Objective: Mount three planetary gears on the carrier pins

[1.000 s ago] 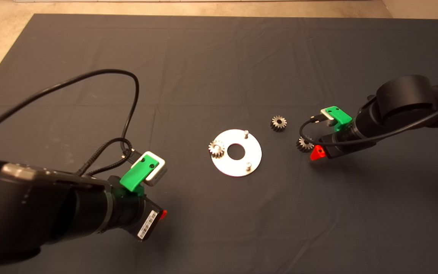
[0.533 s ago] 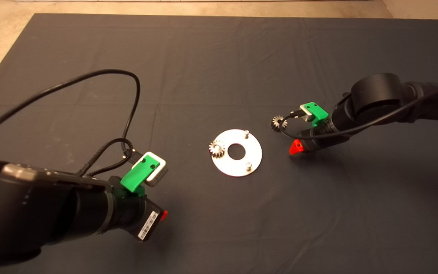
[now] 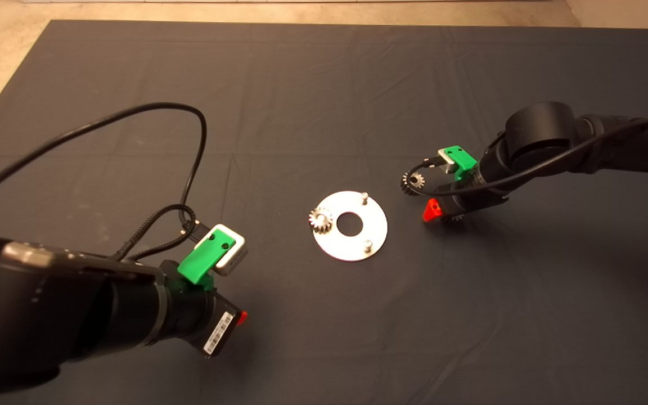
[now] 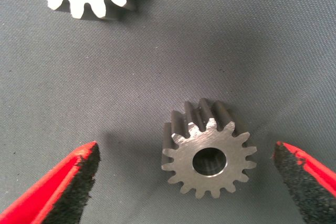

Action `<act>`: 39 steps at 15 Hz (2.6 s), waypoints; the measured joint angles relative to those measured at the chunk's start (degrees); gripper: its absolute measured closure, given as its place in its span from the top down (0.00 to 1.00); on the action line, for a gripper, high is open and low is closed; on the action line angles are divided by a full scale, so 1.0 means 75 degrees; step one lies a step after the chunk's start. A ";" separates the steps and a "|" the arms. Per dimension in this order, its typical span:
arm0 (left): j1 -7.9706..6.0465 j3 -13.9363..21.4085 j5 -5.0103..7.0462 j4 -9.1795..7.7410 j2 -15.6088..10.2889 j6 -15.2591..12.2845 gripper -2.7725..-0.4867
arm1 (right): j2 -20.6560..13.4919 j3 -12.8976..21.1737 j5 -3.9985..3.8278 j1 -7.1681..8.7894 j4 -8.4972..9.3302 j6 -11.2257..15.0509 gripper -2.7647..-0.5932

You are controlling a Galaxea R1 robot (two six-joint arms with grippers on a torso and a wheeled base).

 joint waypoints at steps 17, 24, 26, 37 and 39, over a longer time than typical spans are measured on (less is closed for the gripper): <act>0.0000 0.0000 0.0000 0.0000 -0.0203 0.0033 0.36 | 0.0013 -0.0349 0.0122 -0.0203 -0.0460 -0.0029 0.46; 0.0000 0.0000 0.0000 0.0000 -0.0203 0.0036 0.36 | 0.0010 -0.0364 0.0075 -0.0151 -0.0512 -0.0026 0.32; 0.0000 0.0000 0.0000 0.0000 -0.0206 0.0039 0.36 | -0.0026 -0.0242 0.0031 -0.0074 -0.0548 -0.0021 0.32; 0.0000 0.0000 0.0000 0.0000 -0.0522 0.0206 0.36 | -0.0046 0.0337 -0.0161 0.0021 -0.0556 0.0033 0.32; 0.0000 0.0000 0.0003 0.0000 -0.0605 0.0283 0.36 | -0.0072 0.0485 -0.0228 0.0018 -0.0553 0.0033 0.32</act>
